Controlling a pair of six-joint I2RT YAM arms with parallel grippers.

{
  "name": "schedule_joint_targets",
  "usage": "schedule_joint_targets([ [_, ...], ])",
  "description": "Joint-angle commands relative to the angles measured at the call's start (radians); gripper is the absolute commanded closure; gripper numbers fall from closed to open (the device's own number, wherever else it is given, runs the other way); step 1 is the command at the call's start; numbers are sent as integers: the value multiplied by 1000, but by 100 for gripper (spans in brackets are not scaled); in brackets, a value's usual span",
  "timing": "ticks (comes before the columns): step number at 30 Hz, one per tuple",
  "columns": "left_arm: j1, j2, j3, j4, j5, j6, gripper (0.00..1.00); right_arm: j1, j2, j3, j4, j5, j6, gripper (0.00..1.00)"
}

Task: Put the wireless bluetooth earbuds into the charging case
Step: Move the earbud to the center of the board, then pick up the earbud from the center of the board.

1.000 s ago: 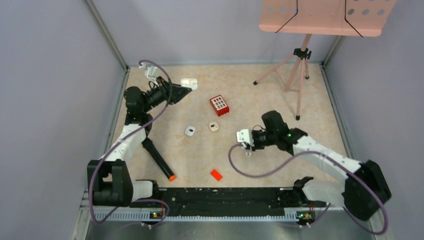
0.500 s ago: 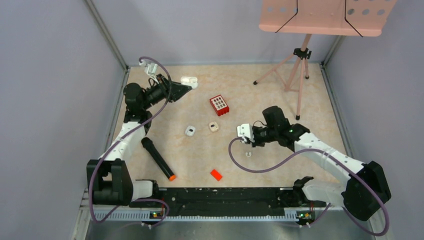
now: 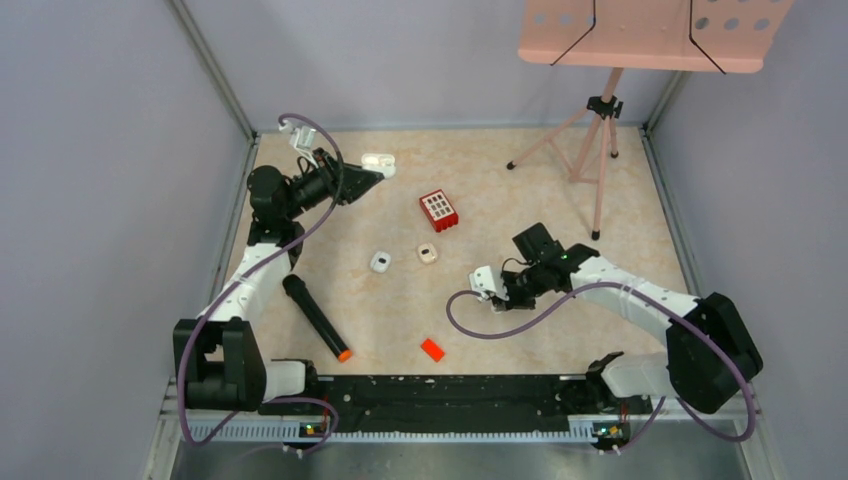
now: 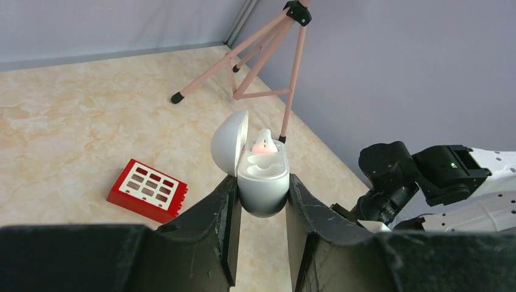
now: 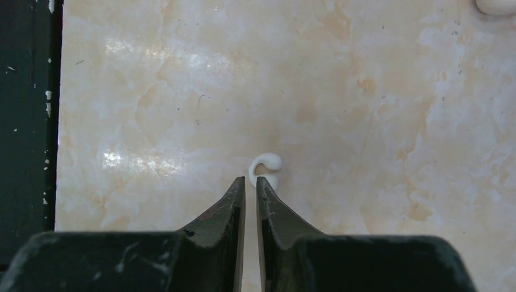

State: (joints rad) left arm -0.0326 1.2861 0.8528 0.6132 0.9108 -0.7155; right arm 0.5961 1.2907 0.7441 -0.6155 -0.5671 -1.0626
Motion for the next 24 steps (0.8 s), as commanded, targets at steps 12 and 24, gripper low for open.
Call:
schedule_joint_targets([
  [12,5,-24,29,-10,7,36,100,30,55,-33,80,48,-81,86],
  [24,5,-20,35,-27,7,42,100,51,87,-39,105,42,-100,85],
])
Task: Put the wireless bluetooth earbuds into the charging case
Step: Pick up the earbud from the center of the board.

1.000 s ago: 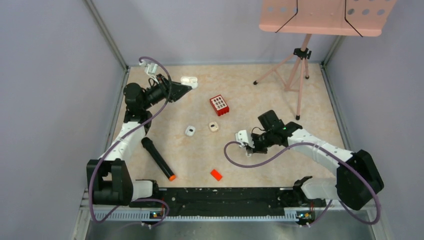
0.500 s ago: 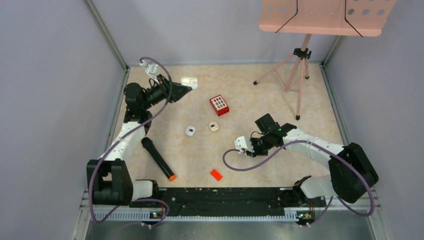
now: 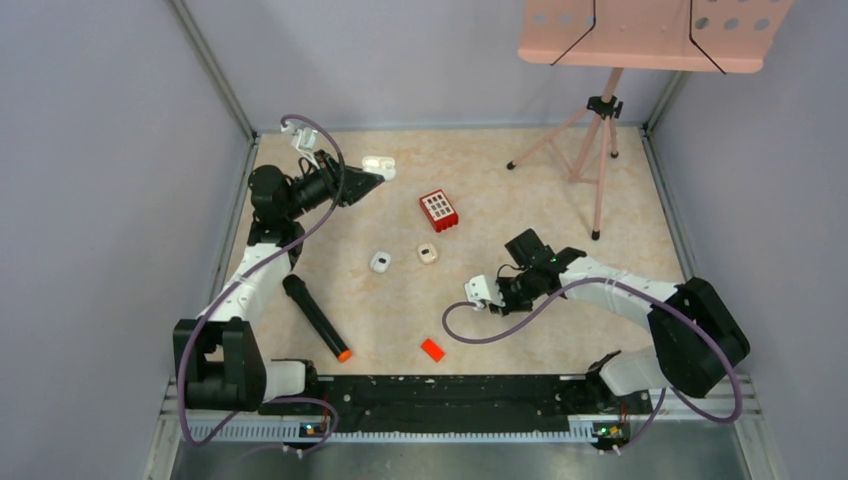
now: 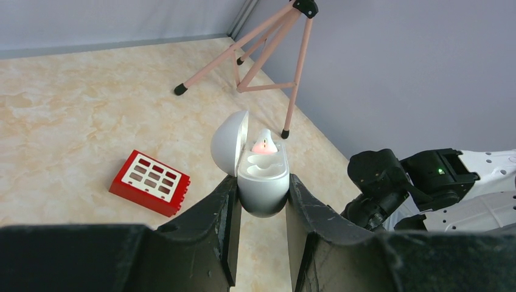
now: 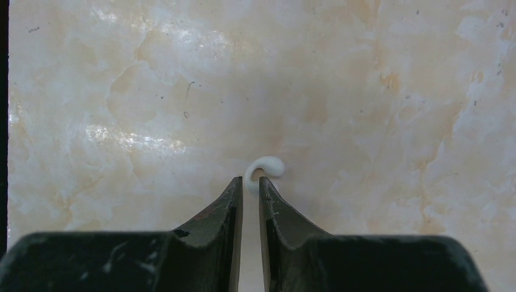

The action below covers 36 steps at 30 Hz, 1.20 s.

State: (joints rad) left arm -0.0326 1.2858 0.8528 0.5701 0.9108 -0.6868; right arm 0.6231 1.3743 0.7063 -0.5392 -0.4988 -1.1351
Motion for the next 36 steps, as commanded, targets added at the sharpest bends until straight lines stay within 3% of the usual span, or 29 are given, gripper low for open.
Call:
schedule_joint_targets([
  [1,5,-19,36,15,7,16,100,25,11,1,29,-25,-30,85],
  [12,5,-12,42,9,3,20,100,27,43,8,29,30,-38,76],
  [22,5,-2,33,32,-5,12,100,27,45,27,95,112,21,78],
  [31,5,5,29,46,-9,5,100,27,46,62,101,140,82,92],
  [33,4,5,28,54,-2,3,100,26,39,90,89,141,114,98],
  [36,3,14,25,94,41,9,100,26,13,173,50,144,208,100],
])
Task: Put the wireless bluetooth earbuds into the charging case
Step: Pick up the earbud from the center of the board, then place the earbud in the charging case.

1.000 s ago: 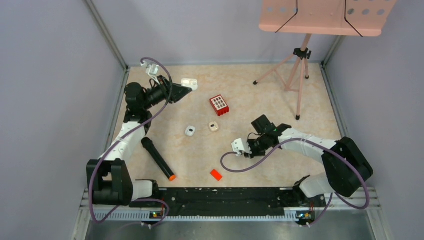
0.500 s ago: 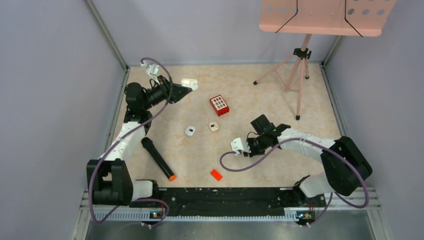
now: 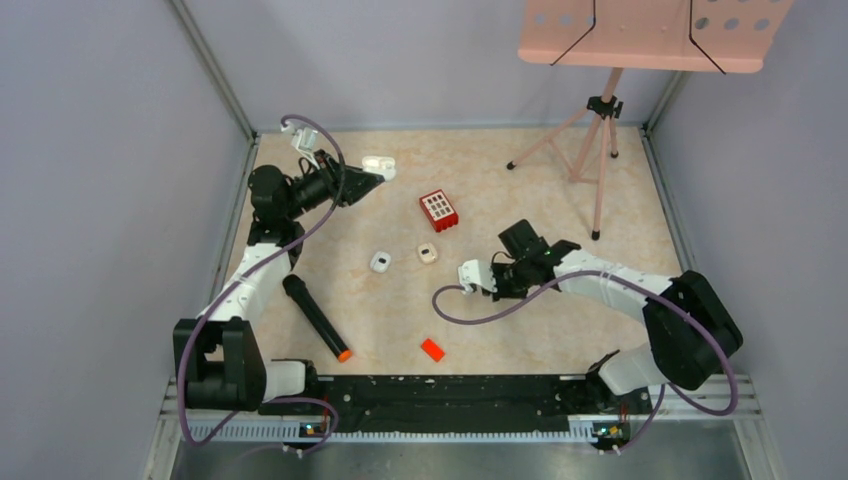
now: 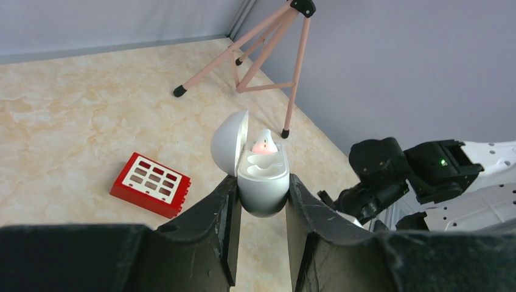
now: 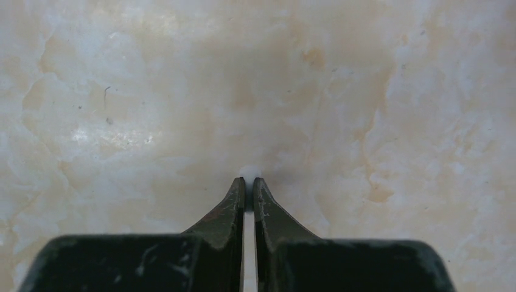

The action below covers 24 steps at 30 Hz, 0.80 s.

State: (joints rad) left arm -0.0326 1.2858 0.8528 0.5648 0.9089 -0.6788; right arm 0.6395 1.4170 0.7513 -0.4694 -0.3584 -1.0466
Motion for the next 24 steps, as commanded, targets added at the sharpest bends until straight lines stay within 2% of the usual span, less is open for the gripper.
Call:
schedule_joint_targets([
  [1,3,21,25,120,65,2,100,6,-41,168,-39,-9,157,100],
  [8,-46,91,62,256,225,74,100,-4,-66,546,-166,-171,422,100],
  [14,-102,133,82,287,364,178,100,-4,-1,839,-173,-297,583,100],
  [19,-143,138,89,278,408,259,100,-3,68,974,-138,-363,703,100],
  [24,-173,120,88,267,426,297,100,14,92,984,-100,-363,711,100],
])
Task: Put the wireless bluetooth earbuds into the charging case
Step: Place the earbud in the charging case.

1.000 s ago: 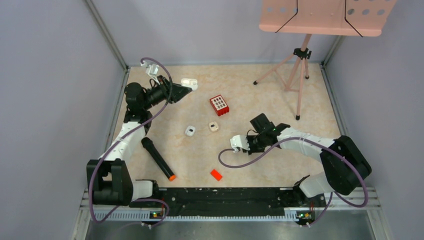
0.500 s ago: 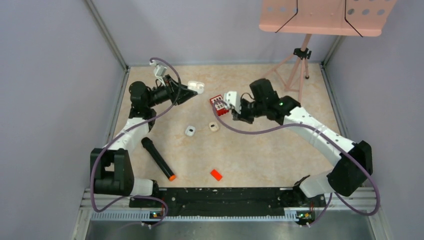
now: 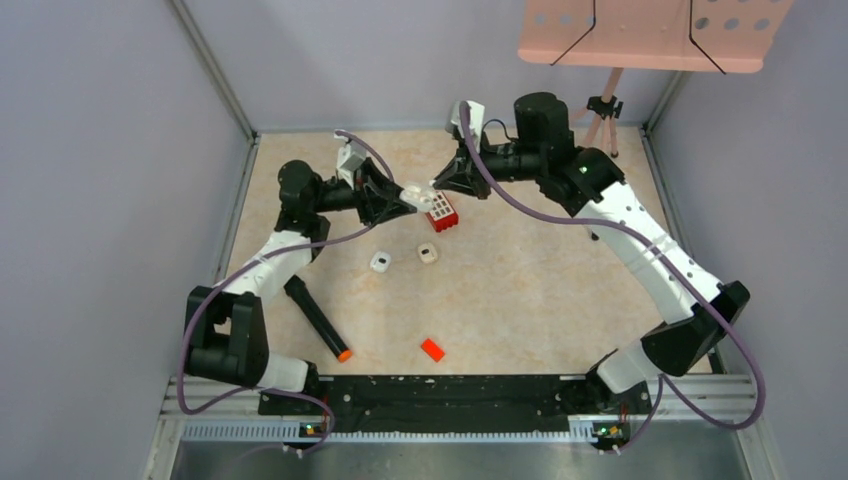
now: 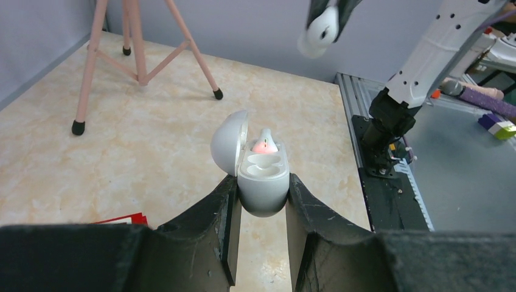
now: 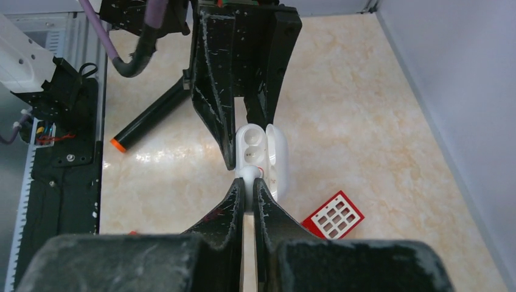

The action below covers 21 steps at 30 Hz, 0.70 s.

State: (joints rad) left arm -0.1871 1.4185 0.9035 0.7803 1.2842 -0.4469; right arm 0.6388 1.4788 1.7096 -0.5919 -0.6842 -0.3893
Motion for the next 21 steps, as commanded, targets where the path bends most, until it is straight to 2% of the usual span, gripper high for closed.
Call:
schedule_joint_targets([
  [1,-23,-21,36,48,54,72,100,17,34,23,24,-38,50,100],
  [8,-50,-70,30,-41,63,179,100,39,47,5,44,-44,53,100],
  [21,-69,-73,71,-56,40,153,100,55,53,-50,112,-62,49,100],
])
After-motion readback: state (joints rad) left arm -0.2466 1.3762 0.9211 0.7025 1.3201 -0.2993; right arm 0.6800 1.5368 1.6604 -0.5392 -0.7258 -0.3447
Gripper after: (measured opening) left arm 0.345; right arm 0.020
